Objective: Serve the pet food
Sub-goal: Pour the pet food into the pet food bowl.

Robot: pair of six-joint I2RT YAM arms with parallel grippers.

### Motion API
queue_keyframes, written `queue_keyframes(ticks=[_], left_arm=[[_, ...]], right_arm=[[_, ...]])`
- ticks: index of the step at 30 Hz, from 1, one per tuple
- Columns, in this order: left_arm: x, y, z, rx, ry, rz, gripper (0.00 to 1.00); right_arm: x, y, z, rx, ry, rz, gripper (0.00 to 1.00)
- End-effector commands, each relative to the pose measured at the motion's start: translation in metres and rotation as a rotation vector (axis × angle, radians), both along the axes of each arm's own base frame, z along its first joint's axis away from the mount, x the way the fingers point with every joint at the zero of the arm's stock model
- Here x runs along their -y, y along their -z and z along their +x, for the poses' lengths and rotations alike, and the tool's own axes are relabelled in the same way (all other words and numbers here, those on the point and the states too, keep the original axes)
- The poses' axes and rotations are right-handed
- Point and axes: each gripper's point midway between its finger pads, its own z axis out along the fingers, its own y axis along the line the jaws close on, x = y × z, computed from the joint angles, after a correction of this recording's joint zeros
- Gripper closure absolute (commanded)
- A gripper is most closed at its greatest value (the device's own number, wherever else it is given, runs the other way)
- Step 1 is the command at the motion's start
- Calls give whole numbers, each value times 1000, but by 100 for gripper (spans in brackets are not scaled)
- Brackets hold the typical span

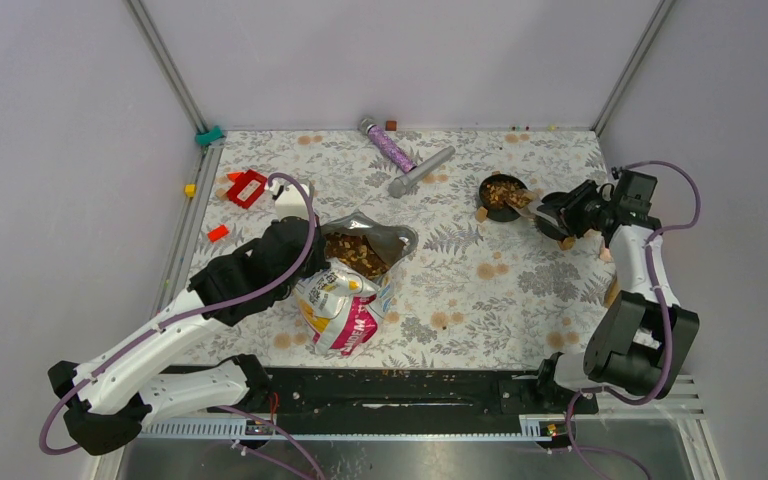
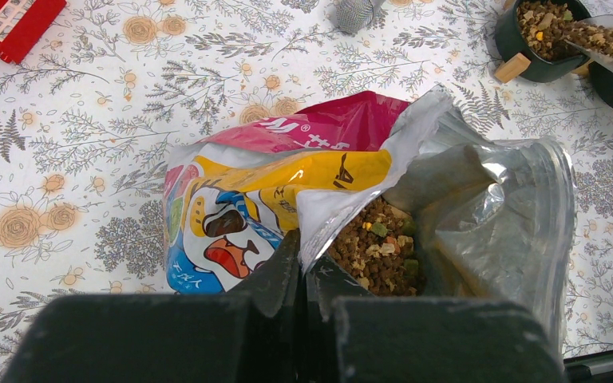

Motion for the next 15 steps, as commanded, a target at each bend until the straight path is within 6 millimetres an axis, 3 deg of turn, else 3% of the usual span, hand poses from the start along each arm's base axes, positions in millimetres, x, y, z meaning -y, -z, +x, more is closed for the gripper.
queue_keyframes(ticks=[1, 15], left_arm=[[20, -31, 5, 75, 33, -115, 100], [19, -32, 5, 77, 30, -117, 100]], right_arm=[[-3, -10, 6, 10, -25, -46, 100], [-12, -8, 18, -51, -54, -118, 100]])
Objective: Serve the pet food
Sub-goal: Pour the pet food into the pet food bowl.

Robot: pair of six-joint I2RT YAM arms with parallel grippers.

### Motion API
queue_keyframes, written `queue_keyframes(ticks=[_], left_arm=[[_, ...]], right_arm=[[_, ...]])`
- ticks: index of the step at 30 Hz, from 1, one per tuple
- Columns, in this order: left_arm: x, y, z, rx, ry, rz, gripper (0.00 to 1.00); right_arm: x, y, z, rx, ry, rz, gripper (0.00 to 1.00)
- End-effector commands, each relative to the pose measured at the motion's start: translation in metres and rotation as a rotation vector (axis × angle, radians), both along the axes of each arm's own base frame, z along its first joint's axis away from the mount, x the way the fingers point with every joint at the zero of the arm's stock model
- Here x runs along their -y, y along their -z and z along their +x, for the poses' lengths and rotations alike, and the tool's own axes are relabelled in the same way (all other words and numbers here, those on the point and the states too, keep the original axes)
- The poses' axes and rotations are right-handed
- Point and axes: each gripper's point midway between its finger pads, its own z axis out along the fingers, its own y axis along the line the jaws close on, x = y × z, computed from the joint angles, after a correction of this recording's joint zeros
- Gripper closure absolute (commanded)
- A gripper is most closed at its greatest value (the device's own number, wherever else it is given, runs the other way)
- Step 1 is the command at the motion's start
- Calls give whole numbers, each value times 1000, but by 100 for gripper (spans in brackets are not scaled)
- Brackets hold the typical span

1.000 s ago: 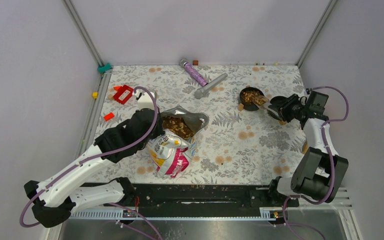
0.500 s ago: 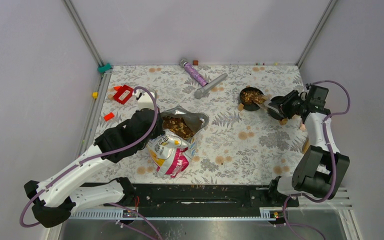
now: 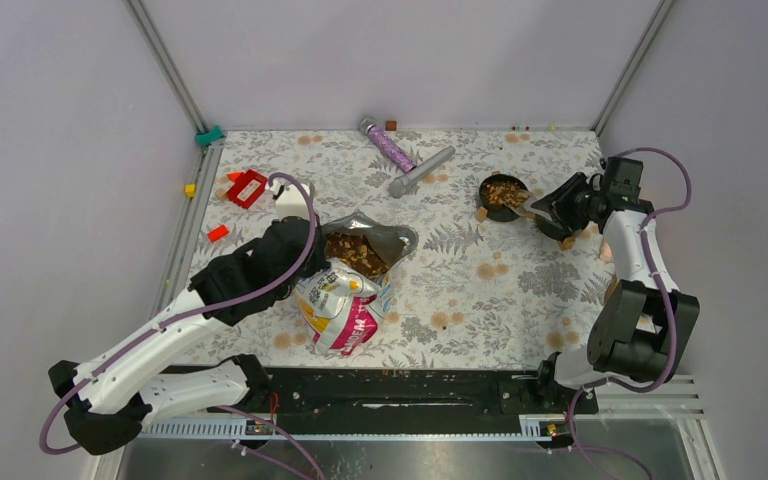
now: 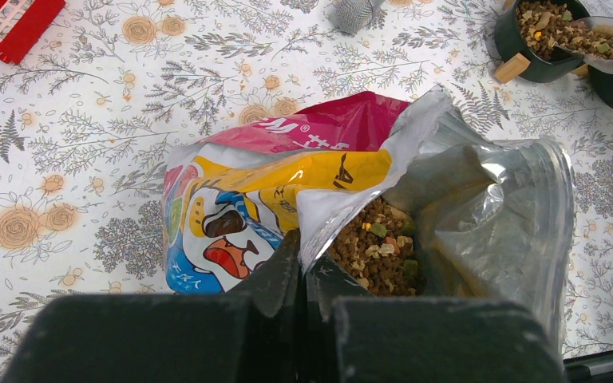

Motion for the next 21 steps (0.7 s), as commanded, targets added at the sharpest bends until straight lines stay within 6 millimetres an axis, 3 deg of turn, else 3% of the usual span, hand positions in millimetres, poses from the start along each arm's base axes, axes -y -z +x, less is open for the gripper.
queue_keyframes(ticks=[1, 14, 21], left_arm=[[18, -32, 4, 78, 29, -117, 100], [15, -34, 4, 85, 22, -120, 100], [14, -34, 4, 88, 17, -119, 100]], right_arm=[[-2, -12, 8, 10, -22, -47, 100], [-13, -11, 18, -40, -41, -107, 100], [-4, -12, 11, -85, -3, -161, 100]])
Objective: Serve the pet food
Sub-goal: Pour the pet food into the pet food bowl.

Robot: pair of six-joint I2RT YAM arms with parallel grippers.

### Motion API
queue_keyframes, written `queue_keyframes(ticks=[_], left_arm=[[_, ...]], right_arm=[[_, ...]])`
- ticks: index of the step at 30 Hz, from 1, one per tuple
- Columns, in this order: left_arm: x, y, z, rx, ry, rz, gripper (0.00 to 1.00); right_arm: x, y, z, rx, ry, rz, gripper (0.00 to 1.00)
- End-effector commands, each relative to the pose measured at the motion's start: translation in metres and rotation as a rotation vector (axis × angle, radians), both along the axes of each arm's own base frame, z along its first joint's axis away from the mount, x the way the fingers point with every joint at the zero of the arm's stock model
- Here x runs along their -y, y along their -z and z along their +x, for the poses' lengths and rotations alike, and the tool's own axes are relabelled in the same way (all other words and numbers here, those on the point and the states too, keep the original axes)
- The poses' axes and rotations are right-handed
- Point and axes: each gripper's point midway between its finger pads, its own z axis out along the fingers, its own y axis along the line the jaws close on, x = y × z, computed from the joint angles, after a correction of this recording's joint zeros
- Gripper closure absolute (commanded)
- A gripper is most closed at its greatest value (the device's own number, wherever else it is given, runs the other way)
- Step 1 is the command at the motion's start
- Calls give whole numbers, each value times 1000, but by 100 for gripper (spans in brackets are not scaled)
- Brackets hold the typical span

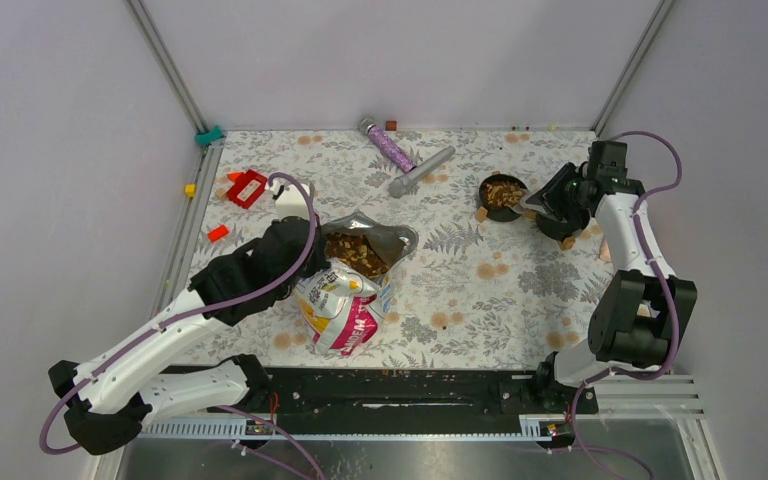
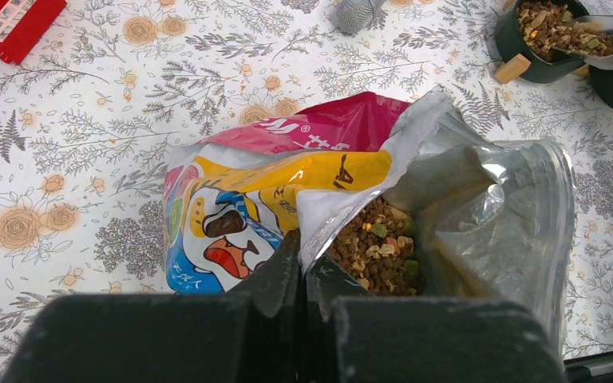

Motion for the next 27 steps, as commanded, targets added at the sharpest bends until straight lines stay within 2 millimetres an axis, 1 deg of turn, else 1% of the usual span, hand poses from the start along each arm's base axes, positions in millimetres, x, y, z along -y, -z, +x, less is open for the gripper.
queue_keyframes(ticks=[1, 8, 14, 19, 27], left_arm=[[14, -34, 4, 86, 20, -119, 100], [13, -36, 4, 91, 19, -120, 100], [12, -38, 4, 96, 16, -124, 100], [12, -38, 4, 97, 15, -120, 100], [11, -38, 4, 100, 12, -114, 100]], right_arm=[[8, -11, -5, -25, 24, -62, 100], [10, -21, -8, -29, 26, -76, 100], [10, -24, -7, -27, 22, -74, 100], [2, -24, -5, -26, -6, -50, 100], [-13, -25, 7, -17, -44, -60, 100]])
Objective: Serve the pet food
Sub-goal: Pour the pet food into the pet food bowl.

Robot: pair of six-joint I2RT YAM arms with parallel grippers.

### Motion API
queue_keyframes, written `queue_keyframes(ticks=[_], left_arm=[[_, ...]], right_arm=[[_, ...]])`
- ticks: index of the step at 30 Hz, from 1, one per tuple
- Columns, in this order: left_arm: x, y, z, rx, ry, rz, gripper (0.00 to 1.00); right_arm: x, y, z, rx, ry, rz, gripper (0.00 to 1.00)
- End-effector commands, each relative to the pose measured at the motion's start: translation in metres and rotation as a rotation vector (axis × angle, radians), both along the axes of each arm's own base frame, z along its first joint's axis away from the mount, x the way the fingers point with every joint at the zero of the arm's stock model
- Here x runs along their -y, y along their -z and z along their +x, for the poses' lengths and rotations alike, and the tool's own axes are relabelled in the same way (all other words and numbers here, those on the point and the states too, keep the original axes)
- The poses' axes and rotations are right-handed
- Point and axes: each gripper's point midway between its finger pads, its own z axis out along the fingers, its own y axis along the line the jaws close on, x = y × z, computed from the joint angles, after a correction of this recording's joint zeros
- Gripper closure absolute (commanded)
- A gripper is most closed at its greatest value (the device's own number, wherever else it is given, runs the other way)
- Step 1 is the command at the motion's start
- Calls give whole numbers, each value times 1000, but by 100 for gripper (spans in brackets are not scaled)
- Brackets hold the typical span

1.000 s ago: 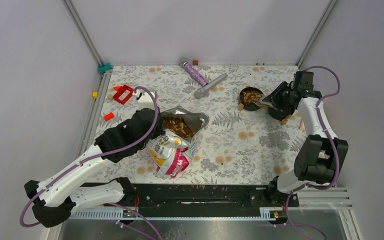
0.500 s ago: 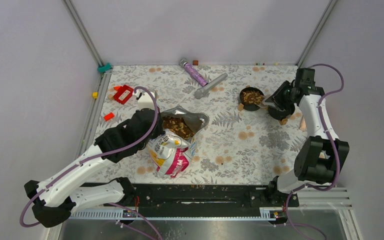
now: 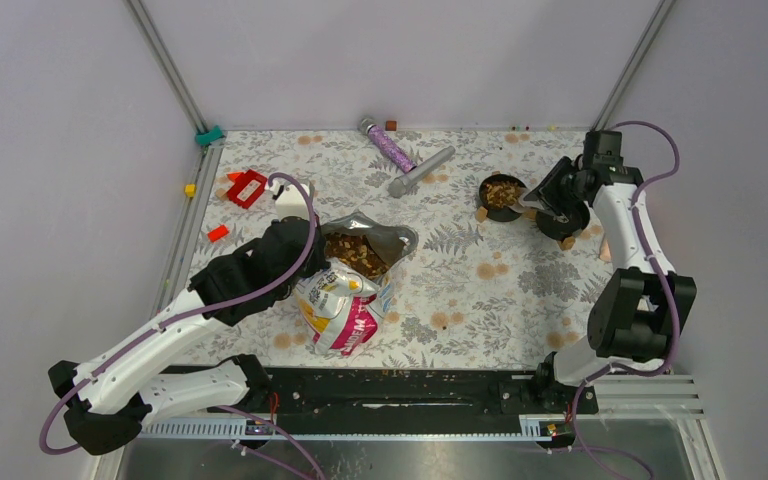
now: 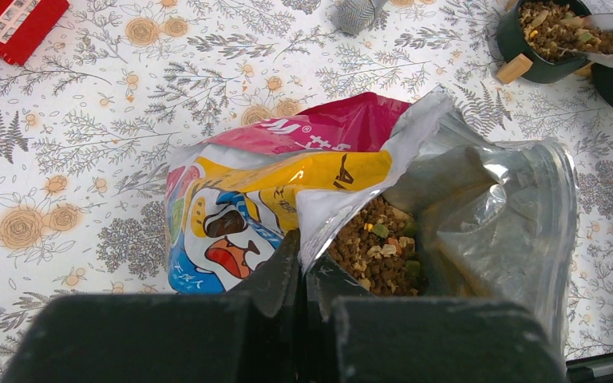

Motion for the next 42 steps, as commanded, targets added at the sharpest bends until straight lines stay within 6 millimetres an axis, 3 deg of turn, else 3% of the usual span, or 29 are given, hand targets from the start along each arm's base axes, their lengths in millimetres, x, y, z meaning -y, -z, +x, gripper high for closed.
queue_keyframes(ticks=[1, 11, 33, 42], left_arm=[[11, -38, 4, 98, 15, -118, 100], [12, -37, 4, 96, 15, -118, 100], [12, -38, 3, 97, 18, -122, 100], [12, -38, 3, 97, 16, -120, 100]], right_arm=[[-11, -14, 13, 32, -42, -19, 100], [-6, -11, 13, 6, -31, -63, 100], [6, -36, -9, 13, -19, -164, 100], [3, -47, -3, 28, -35, -195, 100]])
